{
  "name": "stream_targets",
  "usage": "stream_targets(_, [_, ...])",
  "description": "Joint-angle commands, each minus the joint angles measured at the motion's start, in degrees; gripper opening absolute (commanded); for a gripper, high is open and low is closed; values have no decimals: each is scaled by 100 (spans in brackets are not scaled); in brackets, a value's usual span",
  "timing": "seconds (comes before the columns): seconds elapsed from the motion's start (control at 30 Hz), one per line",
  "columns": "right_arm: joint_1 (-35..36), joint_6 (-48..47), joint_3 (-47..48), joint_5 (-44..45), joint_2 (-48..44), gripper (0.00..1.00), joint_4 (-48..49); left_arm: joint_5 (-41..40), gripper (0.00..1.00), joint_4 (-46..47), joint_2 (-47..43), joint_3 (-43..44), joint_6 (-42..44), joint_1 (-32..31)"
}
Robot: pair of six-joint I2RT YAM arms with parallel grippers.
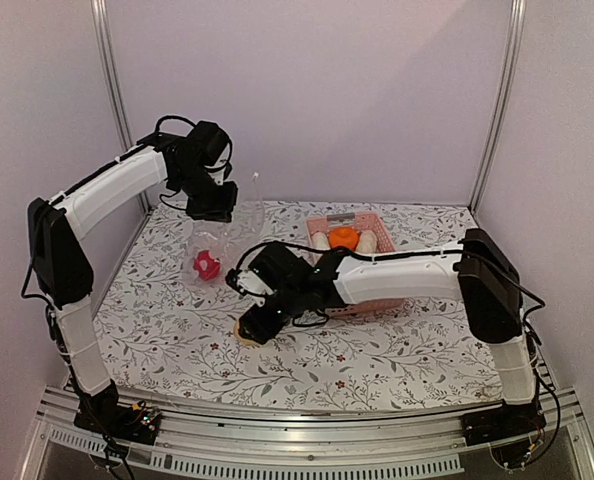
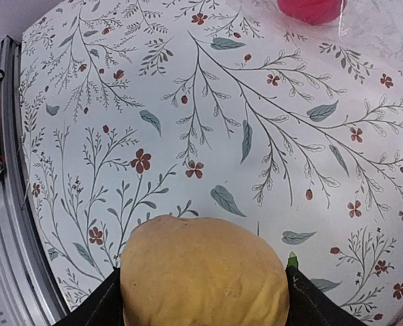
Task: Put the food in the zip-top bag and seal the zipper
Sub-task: Pick up the fake fruit at the center of the board, then place the fake fruit in the zipper food storage bag.
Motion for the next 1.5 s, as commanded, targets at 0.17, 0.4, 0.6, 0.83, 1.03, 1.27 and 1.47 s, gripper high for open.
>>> stream_targets(0.17, [-90,200,-315,321,-2314,66,-437,174,0,77,-255,-43,-48,-260])
stream_targets(0.4, [-474,543,89,438,-2353,64,-265,275,0,13,-414,-93,-77,-513])
stream_targets(0.6, [-579,506,145,416,-2073,64,192,238,0,-87,-647,-223,-64,-572])
stream_targets(0.83, [-635,363,106,248,-1881,64,891,469,0,-381,-752,-232,-4,-578])
stream_targets(1.03, [-658,316,231,111,-1674,65,1257,604,0,-535,-802,-255,26,-601])
stream_targets(1.27, [-697,131,-29,-34,-1320,68,1900,596,0,-709,-857,15,-14,-609])
stream_targets(1.47, [-843,250,-236,-53,-1002,68,2334,567,0,-900,-906,90,55,-600])
